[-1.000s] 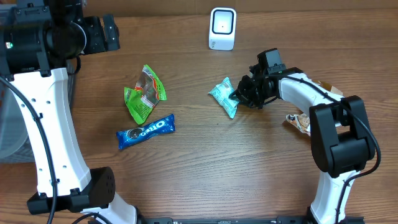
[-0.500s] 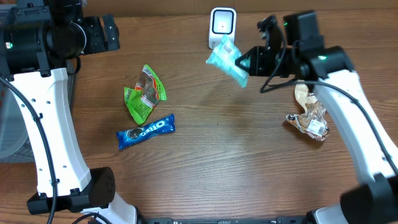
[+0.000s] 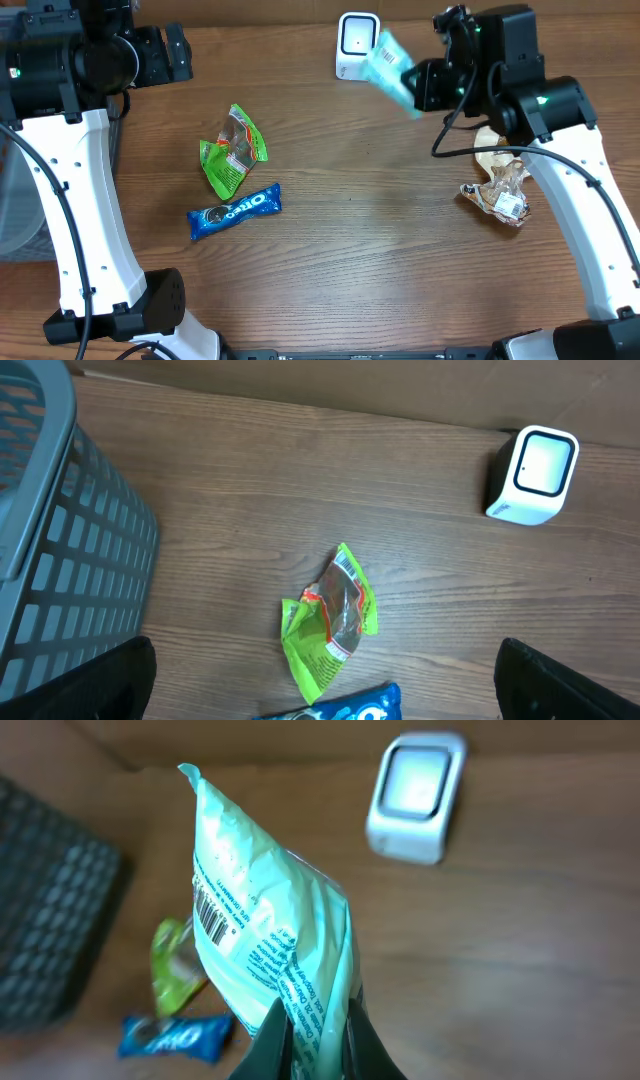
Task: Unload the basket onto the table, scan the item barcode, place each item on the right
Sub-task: 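Lift the pale green bag and hold it to the white scanner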
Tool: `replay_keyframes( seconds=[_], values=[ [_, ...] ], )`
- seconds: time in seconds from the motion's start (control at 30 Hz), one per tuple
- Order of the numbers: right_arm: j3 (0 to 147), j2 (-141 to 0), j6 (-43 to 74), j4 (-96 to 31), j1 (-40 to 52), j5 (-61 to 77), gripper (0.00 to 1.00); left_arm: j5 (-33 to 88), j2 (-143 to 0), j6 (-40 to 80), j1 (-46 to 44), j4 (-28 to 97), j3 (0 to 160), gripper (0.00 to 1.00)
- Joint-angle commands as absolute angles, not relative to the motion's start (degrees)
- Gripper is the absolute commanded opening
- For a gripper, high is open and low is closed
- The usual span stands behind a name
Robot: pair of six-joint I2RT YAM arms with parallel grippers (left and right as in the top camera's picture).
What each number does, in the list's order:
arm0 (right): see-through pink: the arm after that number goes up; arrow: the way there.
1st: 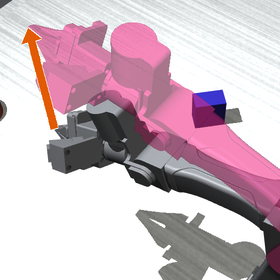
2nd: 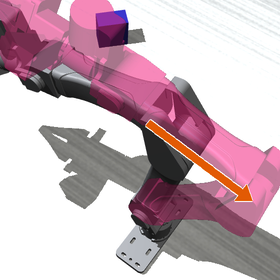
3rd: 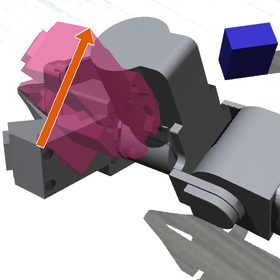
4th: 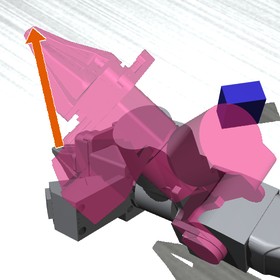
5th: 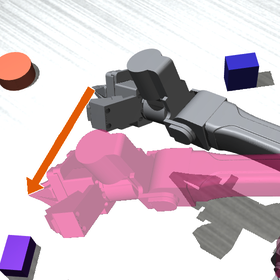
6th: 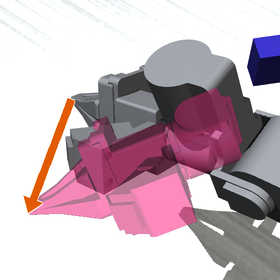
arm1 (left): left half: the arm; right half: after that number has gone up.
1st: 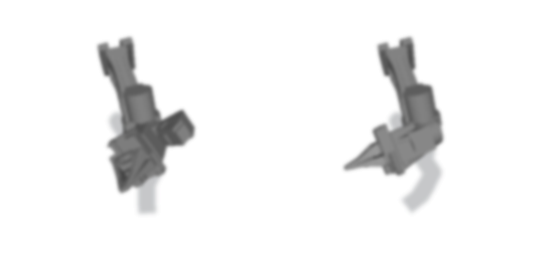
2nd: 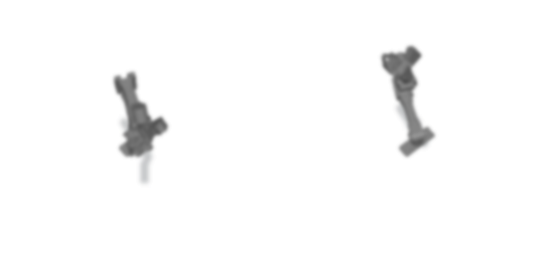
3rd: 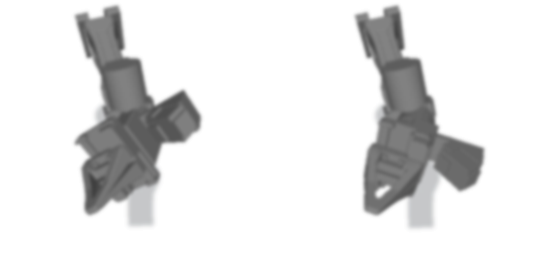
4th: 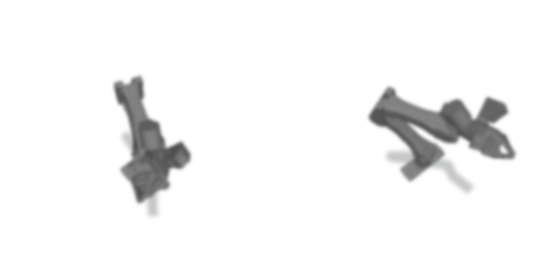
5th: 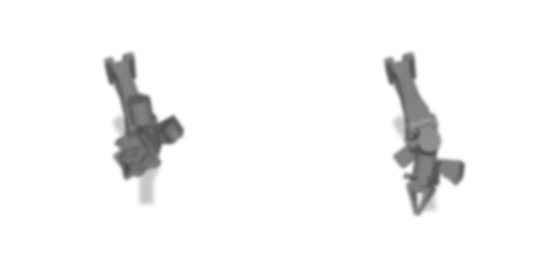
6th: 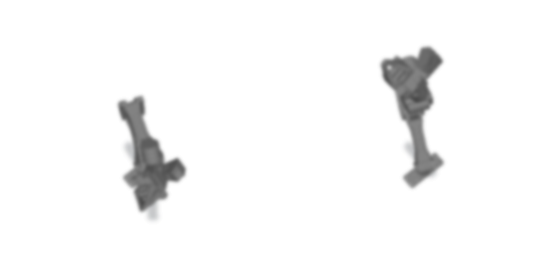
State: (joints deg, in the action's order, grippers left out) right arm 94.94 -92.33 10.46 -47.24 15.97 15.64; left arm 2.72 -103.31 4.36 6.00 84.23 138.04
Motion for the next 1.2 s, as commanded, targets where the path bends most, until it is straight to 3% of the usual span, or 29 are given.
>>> replay_keyframes(
  seconds=[0.0,0.2,0.4,0.73,0.93,1.17],
  values=[
    [95.9,-96.1,10.0,-42.4,20.1,-4.4,0.04,2.5,-103.8,4.9,6.0,84.2,138.2,1.00],
    [95.9,-105.1,3.1,-28.9,26.1,-32.4,0.04,2.5,-103.8,5.0,6.0,84.2,138.2,1.00],
    [95.9,-116.1,-19.1,-5.5,28.7,-50.4,0.04,2.5,-103.8,4.9,6.0,84.2,138.2,1.00],
    [95.9,-128.0,-47.6,24.5,28.7,-49.6,0.04,2.5,-103.8,5.0,6.0,84.2,138.2,1.00],
    [95.9,-132.4,-62.1,27.6,28.7,-44.2,0.04,2.5,-103.8,4.9,6.0,84.2,138.2,1.00],
    [95.9,-132.9,-70.6,28.5,28.8,-37.3,0.04,2.5,-103.8,4.9,6.0,84.2,138.2,1.00]
  ],
)
